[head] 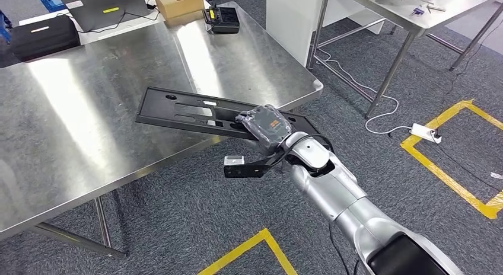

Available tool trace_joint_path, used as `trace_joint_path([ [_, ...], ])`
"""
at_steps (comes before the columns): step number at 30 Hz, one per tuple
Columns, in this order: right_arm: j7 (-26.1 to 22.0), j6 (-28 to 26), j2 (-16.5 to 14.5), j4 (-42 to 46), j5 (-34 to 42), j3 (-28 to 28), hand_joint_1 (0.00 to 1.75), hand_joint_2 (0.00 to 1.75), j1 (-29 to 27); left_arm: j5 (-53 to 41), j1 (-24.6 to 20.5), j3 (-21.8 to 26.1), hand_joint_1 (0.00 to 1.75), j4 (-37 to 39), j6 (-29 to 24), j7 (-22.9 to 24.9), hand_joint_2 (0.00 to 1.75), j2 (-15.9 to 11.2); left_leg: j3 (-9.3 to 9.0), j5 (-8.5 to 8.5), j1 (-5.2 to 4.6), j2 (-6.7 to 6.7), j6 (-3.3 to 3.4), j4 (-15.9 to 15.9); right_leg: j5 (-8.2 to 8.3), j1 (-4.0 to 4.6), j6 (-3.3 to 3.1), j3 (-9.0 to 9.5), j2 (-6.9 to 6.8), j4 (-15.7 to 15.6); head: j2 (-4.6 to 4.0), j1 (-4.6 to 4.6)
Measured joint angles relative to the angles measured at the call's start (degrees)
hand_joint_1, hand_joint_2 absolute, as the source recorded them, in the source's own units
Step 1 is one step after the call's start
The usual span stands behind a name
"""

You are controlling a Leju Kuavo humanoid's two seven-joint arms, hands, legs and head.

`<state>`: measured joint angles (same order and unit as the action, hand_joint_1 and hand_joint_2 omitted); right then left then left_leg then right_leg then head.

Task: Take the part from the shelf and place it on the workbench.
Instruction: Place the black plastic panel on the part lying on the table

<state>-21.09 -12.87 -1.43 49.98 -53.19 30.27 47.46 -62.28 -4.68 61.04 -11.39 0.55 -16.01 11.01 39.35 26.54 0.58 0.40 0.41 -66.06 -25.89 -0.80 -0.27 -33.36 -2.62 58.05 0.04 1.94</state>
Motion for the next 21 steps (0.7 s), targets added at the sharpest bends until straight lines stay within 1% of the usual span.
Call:
trace_joint_path([
  [1,0.0,0.0,0.0,0.0,0.0,0.0,1.75,1.75,0.0,-0.1,0.0,0.0,0.0,0.0,0.0,0.0,1.75,0.0,-1.94,-1.32,-0.21,0.88,0.28,3.7,-0.1,0.23,0.1,0.09,-0.28,0.0,0.0,0.0],
  [2,0.0,0.1,0.0,0.0,0.0,0.0,1.75,1.75,0.0,-0.2,0.0,0.0,0.0,0.0,0.1,0.1,1.75,0.0,-3.23,-2.0,-0.42,1.53,0.58,6.2,-0.2,0.43,0.26,0.16,-0.53,0.0,0.0,-0.03],
  [3,0.0,0.1,0.0,0.1,0.0,0.0,1.75,1.75,0.0,-0.2,0.0,0.0,0.0,0.0,0.1,0.2,1.75,0.0,-3.74,-2.01,-0.67,1.89,0.87,7.3,-0.27,0.63,0.44,0.2,-0.8,0.0,0.0,-0.07],
  [4,0.0,0.2,0.0,0.1,0.0,0.0,1.75,1.75,0.0,-0.2,-0.1,0.0,0.0,0.0,0.2,0.2,1.75,0.1,-3.7,-1.93,-0.88,1.6,1.17,7.4,-0.28,0.75,0.67,0.24,-1.11,-0.2,0.0,-0.09],
  [5,0.0,0.3,0.0,0.1,0.0,0.0,1.75,1.75,0.0,-0.2,-0.1,0.0,0.0,0.0,0.2,0.3,1.75,0.1,-3.77,-2.08,-0.85,1.14,1.55,7.6,-0.33,0.82,0.95,0.35,-1.35,-0.2,0.0,-0.12],
  [6,0.0,0.3,-0.1,0.2,-0.1,0.0,1.75,1.75,0.0,-0.2,0.0,0.0,0.0,0.0,0.2,0.3,1.75,0.2,-4.0,-2.29,-0.76,0.76,1.94,8.0,-0.52,0.81,1.22,0.28,-1.13,-0.1,0.0,-0.17],
  [7,0.0,0.3,-0.1,0.2,-0.1,0.0,1.75,1.75,0.1,-0.2,-0.1,0.0,0.0,0.0,0.1,0.3,1.75,0.2,-4.28,-2.57,-0.62,0.42,2.39,8.4,-1.04,0.81,1.34,-0.06,-0.47,0.8,0.0,-0.22],
  [8,0.0,0.3,-0.1,0.3,-0.1,0.0,1.75,1.75,0.1,-0.2,-0.1,0.0,0.0,0.0,0.1,0.3,1.75,0.3,-4.56,-2.83,-0.45,0.06,2.76,8.8,-2.09,0.79,1.3,-1.0,0.45,2.9,0.0,-0.35],
  [9,0.0,0.3,-0.1,0.3,-0.1,0.0,1.75,1.75,0.1,-0.1,-0.1,0.0,0.0,0.0,0.1,0.4,1.75,0.4,-4.68,-2.95,-0.37,-0.33,2.97,9.0,-3.55,0.63,1.11,-2.61,1.37,6.2,0.0,-0.48],
  [10,0.0,0.4,0.0,0.3,-0.1,0.0,1.75,1.75,0.0,-0.1,-0.1,0.0,0.0,0.0,0.1,0.4,1.75,0.4,-4.68,-2.99,-0.36,-0.81,3.11,9.0,-5.15,0.55,0.91,-4.59,1.91,10.3,0.0,-0.53],
  [11,0.0,0.4,0.1,0.3,-0.1,0.0,1.75,1.75,-0.2,-0.1,-0.1,0.0,0.0,0.0,0.1,0.4,1.75,0.4,-4.66,-2.98,-0.37,-1.37,3.14,9.0,-6.37,0.47,0.91,-6.55,2.11,14.0,0.0,-0.62],
  [12,0.0,0.4,0.2,0.3,-0.2,0.0,1.75,1.75,-0.4,-0.1,-0.1,0.0,0.0,0.0,0.1,0.4,1.75,0.4,-4.66,-2.97,-0.37,-1.95,3.15,9.0,-6.83,0.4,1.14,-7.77,2.18,16.1,0.0,-0.67],
  [13,0.0,0.4,0.3,0.3,-0.2,0.0,1.75,1.75,-0.5,-0.1,-0.1,0.0,0.0,0.0,0.1,0.4,1.75,0.4,-4.68,-2.96,-0.37,-2.54,3.13,8.9,-6.34,0.32,1.56,-7.89,2.23,16.0,0.0,-0.73],
  [14,0.0,0.4,0.3,0.3,-0.2,0.0,1.75,1.75,-0.6,-0.1,-0.1,0.0,0.0,0.0,0.1,0.4,1.75,0.5,-4.71,-2.92,-0.35,-3.1,3.07,8.8,-4.95,0.21,2.12,-6.78,2.34,13.4,0.0,-0.8],
  [15,0.0,0.5,0.3,0.3,-0.2,0.0,1.75,1.75,-0.5,-0.1,-0.1,0.0,0.0,0.0,0.1,0.4,1.75,0.5,-4.72,-2.84,-0.33,-3.62,2.94,8.7,-3.12,0.01,2.67,-4.84,2.73,9.3,0.0,-0.84],
  [16,0.0,0.5,0.3,0.3,-0.2,0.0,1.75,1.75,-0.5,-0.1,-0.1,0.0,0.0,0.0,0.1,0.4,1.75,0.5,-4.62,-2.68,-0.43,-4.11,2.69,8.4,-1.57,-0.13,2.95,-2.86,3.28,5.2,0.0,-0.87],
  [17,0.0,0.5,0.3,0.3,-0.2,0.0,1.75,1.75,-0.5,-0.1,-0.1,0.0,0.0,0.0,0.1,0.4,1.75,0.6,-4.46,-2.53,-0.5,-4.52,2.38,8.1,-0.45,-0.24,2.96,-1.39,3.68,2.1,0.0,-0.9],
  [18,0.0,0.5,0.3,0.3,-0.3,0.0,1.75,1.75,-0.5,-0.1,-0.1,0.0,0.0,0.0,0.1,0.5,1.75,0.6,-4.25,-2.44,-0.54,-4.84,2.05,7.9,0.11,-0.26,2.74,-0.61,3.95,0.5,0.0,-0.9],
  [20,0.0,0.5,0.2,0.3,-0.3,0.0,1.75,1.75,-0.5,-0.1,0.0,0.0,0.0,0.0,0.0,0.5,1.75,0.5,-3.91,-2.5,-0.38,-5.31,1.41,7.9,0.37,-0.15,1.95,-0.46,3.57,0.0,0.0,-0.9],
  [21,0.0,0.5,0.1,0.3,-0.4,0.0,1.75,1.75,-0.5,-0.1,0.0,0.0,0.0,0.0,0.0,0.5,1.75,0.5,-3.79,-2.39,-0.26,-5.08,1.1,7.7,0.51,-0.2,1.6,-0.41,3.33,-0.1,0.0,-0.89],
])
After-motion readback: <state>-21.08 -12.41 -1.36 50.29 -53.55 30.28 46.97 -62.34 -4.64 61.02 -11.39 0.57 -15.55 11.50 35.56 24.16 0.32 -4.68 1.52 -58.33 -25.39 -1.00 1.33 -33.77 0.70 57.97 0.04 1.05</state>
